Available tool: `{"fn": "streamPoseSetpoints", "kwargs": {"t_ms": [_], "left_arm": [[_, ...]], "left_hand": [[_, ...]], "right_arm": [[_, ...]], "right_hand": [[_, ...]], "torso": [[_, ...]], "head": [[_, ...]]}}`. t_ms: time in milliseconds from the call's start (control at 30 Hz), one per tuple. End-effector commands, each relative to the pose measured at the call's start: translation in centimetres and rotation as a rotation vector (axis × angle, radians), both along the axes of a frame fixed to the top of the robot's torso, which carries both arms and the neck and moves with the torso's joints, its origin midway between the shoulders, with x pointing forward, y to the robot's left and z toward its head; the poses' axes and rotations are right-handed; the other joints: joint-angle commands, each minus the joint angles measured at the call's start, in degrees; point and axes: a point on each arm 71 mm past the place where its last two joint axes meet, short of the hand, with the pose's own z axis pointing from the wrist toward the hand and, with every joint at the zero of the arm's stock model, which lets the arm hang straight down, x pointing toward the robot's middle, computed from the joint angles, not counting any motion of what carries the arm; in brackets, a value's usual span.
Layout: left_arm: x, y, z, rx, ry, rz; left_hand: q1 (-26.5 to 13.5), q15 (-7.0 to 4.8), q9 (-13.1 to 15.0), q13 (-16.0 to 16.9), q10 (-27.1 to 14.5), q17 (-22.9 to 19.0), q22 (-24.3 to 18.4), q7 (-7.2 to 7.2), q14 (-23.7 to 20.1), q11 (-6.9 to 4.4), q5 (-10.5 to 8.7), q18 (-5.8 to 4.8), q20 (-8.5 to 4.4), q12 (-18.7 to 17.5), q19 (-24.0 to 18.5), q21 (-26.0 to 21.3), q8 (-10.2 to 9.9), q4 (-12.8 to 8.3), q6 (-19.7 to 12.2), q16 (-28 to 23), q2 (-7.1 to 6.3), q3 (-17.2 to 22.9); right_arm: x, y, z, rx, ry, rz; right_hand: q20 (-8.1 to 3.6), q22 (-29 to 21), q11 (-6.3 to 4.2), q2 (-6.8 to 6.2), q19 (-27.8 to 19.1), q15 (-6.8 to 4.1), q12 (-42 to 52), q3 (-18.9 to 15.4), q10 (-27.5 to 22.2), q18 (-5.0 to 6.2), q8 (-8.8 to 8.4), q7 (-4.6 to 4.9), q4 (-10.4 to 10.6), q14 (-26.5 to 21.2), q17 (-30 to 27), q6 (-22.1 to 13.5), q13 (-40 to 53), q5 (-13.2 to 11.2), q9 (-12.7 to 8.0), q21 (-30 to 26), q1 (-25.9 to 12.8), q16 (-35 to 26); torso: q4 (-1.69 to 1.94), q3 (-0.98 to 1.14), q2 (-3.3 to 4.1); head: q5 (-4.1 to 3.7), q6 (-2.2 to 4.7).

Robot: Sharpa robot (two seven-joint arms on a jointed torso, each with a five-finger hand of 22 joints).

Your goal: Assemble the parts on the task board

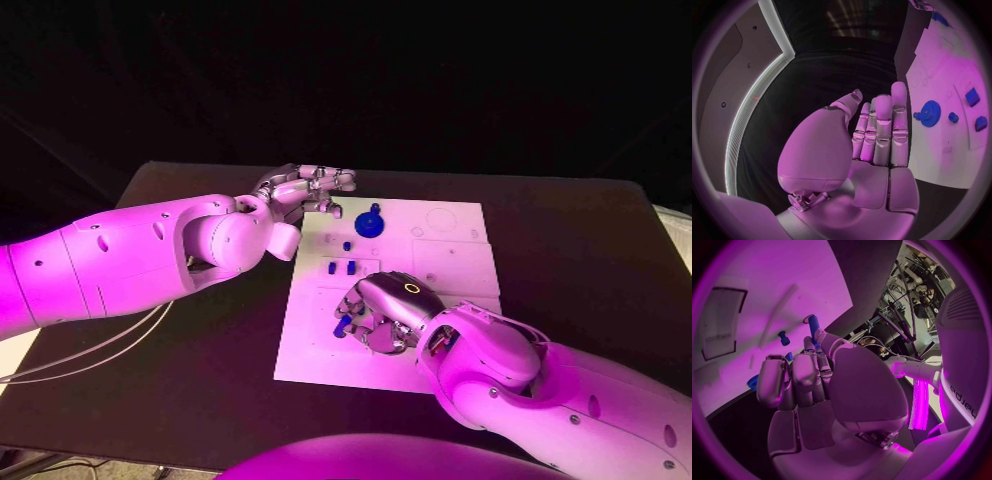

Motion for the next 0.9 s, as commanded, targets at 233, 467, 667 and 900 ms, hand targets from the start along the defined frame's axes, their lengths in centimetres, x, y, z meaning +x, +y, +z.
{"fn": "streamPoseSetpoints", "kwargs": {"t_ms": [233,467,667,900], "left_arm": [[-0.1,-0.1,0.1,-0.013,-0.007,-0.017],[-0.1,-0.1,0.1,-0.013,-0.006,-0.017],[-0.1,-0.1,0.1,-0.013,-0.006,-0.017],[-0.1,-0.1,0.1,-0.012,-0.006,-0.015]], "left_hand": [[0.1,0.00,-0.1,0.1,-0.3,-0.1,-0.1,0.09,-0.5,-0.05,-0.10,1.10,0.26,0.3,-0.1,-0.4,0.3,0.1,-0.4,0.2,0.51,-0.3],[0.1,0.00,-0.1,0.1,-0.3,-0.1,-0.1,0.09,-0.5,-0.05,-0.10,1.10,0.26,0.3,-0.1,-0.4,0.3,0.1,-0.4,0.2,0.51,-0.3],[0.1,0.00,-0.1,0.1,-0.3,-0.1,-0.1,0.09,-0.5,-0.05,-0.10,1.10,0.26,0.3,-0.1,-0.4,0.3,0.1,-0.4,0.2,0.51,-0.3],[0.1,0.00,-0.1,0.1,-0.3,-0.1,-0.1,0.09,-0.5,-0.05,-0.10,1.10,0.26,0.3,-0.1,-0.4,0.3,0.1,-0.4,0.2,0.51,-0.3]], "right_arm": [[-0.1,-0.3,0.2,0.001,-0.057,-0.066],[-0.4,-0.2,0.3,-0.007,-0.053,-0.057],[-0.3,-0.2,-0.3,-0.079,-0.021,-0.044],[-0.4,0.3,-0.7,-0.148,0.004,-0.019]], "right_hand": [[0.32,0.1,-0.90,0.11,0.0,-0.12,-0.1,0.4,1.6,-0.94,0.25,0.22,0.0,1.3,0.0,0.1,0.1,0.5,0.1,0.1,0.3,0.2],[0.33,0.1,-0.89,0.07,0.0,-0.12,-0.1,0.4,1.7,-0.94,0.26,0.23,0.0,1.3,0.1,0.2,0.2,0.5,0.2,0.1,0.1,0.2],[0.38,0.0,-0.92,-0.02,-0.1,-0.09,-0.4,0.2,1.8,-0.90,0.23,0.15,0.2,1.2,-0.1,0.3,0.2,-0.2,0.2,0.0,-0.8,0.2],[0.42,-0.1,-0.89,-0.34,-0.2,-0.07,-0.7,-0.2,1.7,-0.86,0.10,0.10,0.3,1.1,-0.3,0.2,0.2,-0.2,0.2,-0.1,-1.7,0.1]], "torso": [[-0.02,0.01,0.00],[-0.02,-0.03,-0.03],[-0.02,-0.06,-0.01],[-0.06,-0.15,-0.06]], "head": [[-0.04,-0.02],[-0.09,-0.08],[-0.10,-0.17],[-0.26,-0.15]]}}
